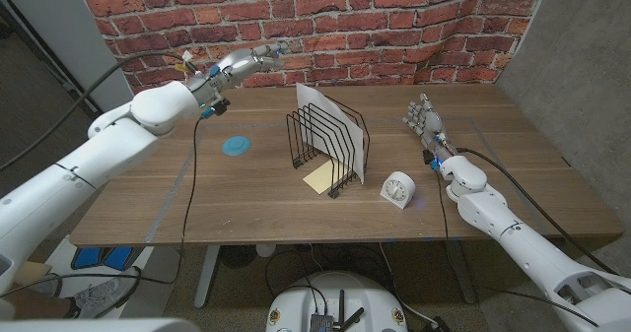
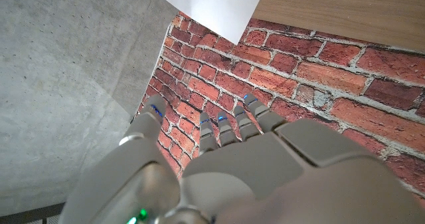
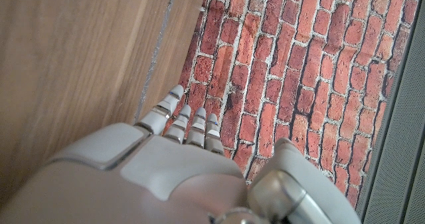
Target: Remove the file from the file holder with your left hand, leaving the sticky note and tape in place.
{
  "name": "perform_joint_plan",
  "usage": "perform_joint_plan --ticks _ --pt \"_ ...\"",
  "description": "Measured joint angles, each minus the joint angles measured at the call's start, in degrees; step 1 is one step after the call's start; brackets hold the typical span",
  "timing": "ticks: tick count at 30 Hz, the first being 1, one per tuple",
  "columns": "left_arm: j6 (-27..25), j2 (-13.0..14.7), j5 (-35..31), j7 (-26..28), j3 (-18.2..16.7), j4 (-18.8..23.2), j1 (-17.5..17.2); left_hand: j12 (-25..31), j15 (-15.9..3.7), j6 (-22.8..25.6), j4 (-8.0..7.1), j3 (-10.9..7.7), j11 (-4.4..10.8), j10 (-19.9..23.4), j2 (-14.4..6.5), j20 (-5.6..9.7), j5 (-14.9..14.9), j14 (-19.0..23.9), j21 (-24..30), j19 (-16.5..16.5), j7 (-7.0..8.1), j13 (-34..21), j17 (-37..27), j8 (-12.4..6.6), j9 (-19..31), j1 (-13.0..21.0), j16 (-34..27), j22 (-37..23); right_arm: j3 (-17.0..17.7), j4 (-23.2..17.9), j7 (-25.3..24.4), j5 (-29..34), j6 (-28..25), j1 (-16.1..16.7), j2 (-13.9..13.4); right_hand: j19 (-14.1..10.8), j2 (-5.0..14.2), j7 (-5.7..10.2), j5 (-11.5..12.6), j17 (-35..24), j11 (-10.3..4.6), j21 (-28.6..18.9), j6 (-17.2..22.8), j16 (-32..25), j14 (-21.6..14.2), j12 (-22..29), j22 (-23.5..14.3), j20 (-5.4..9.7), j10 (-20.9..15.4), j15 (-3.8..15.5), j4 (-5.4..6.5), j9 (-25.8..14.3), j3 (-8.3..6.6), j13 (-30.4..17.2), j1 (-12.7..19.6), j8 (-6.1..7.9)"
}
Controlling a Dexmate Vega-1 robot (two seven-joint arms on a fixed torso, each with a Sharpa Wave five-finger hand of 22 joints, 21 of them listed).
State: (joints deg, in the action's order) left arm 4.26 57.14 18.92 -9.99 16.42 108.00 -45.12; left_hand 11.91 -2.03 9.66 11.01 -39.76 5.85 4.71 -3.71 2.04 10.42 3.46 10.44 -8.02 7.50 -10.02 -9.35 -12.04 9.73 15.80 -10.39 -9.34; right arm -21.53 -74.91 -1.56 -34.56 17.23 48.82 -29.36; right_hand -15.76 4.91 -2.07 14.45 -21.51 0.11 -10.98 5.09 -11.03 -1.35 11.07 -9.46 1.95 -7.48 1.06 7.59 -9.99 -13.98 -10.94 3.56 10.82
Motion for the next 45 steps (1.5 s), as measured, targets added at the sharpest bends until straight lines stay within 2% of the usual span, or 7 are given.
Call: perform_joint_plan --ticks 8,14,16,23,30,36,45 --pt "-0.3 0.8 -2.3 -7.9 3.5 -1.1 7.6 0.0 -0.1 0.6 0.31 -0.31 0.61 0.6 0.7 0.23 0.0 0.7 0.0 -0.2 0.55 0.0 0.0 -0.14 0.0 1.3 0.0 0.0 0.1 -0.4 -0.6 0.1 0.4 0.6 0.1 0.0 0.0 0.0 0.0 0.3 0.0 0.0 0.0 0.0 0.0 0.0 0.0 0.0 0.0 0.0 0.0 0.0 0.0 0.0 0.0 0.0" --pt "-0.3 0.5 -3.8 -12.6 5.6 -2.0 11.9 0.0 -0.16 2.2 0.31 -0.31 1.46 2.3 1.7 0.19 0.0 2.5 0.0 -0.8 0.85 0.0 0.0 -0.15 0.0 4.2 0.0 0.0 0.1 -0.5 -1.0 0.2 0.7 0.9 0.3 0.0 0.0 0.0 0.0 0.3 0.0 0.0 0.0 0.0 0.0 0.0 0.0 0.0 0.0 0.0 0.0 0.0 0.0 0.0 0.0 0.0" --pt "-0.3 0.3 -4.4 -14.8 6.6 -2.6 13.8 0.0 -0.2 3.5 0.31 -0.31 2.1 3.1 2.4 0.09 0.0 3.3 0.0 -1.4 1.16 0.0 0.0 -0.5 0.2 5.9 0.0 0.0 0.1 -0.5 -1.2 0.2 0.9 1.0 0.5 0.0 0.0 0.0 0.0 0.4 0.0 0.0 0.0 -0.1 0.0 0.0 0.0 0.0 0.0 0.0 0.0 0.0 0.0 0.0 0.0 0.0" --pt "0.6 -0.4 -5.6 -18.9 8.4 -3.9 17.2 0.0 -0.2 6.7 0.31 -0.31 3.49 6.5 4.7 0.05 0.4 6.7 0.0 -2.8 2.24 0.0 0.0 -0.58 0.1 11.6 -0.2 0.0 0.1 0.2 -1.5 0.4 1.5 1.0 1.0 0.0 0.0 0.0 0.0 0.5 0.0 0.0 0.0 -0.2 0.0 0.0 0.0 0.0 0.0 0.0 0.0 0.0 0.0 0.0 0.0 0.0" --pt "1.9 -0.8 -7.5 -22.5 9.9 -4.6 20.2 -0.3 -0.23 10.4 0.3 -0.31 5.81 9.6 8.4 0.24 0.6 10.0 0.0 -5.2 4.23 0.2 0.0 -1.04 0.1 20.5 -0.2 0.0 0.1 1.1 -1.8 0.5 2.0 0.7 1.6 0.0 0.01 0.0 0.0 0.8 -0.01 0.0 0.0 -0.2 0.0 0.0 0.0 0.0 0.0 0.0 0.0 0.0 0.0 0.0 0.0 0.0" --pt "3.4 -1.3 -9.3 -24.7 11.0 -5.4 22.2 -1.1 -0.23 11.4 -0.1 1.05 5.95 10.5 10.7 0.0 0.7 10.0 0.0 -5.5 4.64 0.2 0.0 -0.38 0.3 28.6 0.0 0.0 0.0 2.1 -1.9 0.7 2.5 0.1 2.3 0.0 0.16 0.0 0.0 0.8 -0.01 0.0 0.0 -0.2 0.0 0.0 0.0 0.0 0.0 0.0 0.0 0.0 0.0 0.0 -0.2 0.0" --pt "6.3 -3.2 -12.4 -28.7 13.5 -7.6 25.9 -1.1 -0.22 11.4 -0.18 1.76 5.95 10.5 11.6 0.31 0.8 10.0 0.0 -5.8 4.64 0.2 0.0 0.07 0.3 32.7 0.0 0.0 -0.3 3.3 -2.3 1.1 3.0 -0.6 3.0 -0.3 0.16 0.0 0.0 1.1 -0.12 0.0 0.0 -0.2 0.0 0.0 0.0 -0.31 -0.5 -0.01 -0.2 0.0 -0.2 0.0 -0.2 0.0"
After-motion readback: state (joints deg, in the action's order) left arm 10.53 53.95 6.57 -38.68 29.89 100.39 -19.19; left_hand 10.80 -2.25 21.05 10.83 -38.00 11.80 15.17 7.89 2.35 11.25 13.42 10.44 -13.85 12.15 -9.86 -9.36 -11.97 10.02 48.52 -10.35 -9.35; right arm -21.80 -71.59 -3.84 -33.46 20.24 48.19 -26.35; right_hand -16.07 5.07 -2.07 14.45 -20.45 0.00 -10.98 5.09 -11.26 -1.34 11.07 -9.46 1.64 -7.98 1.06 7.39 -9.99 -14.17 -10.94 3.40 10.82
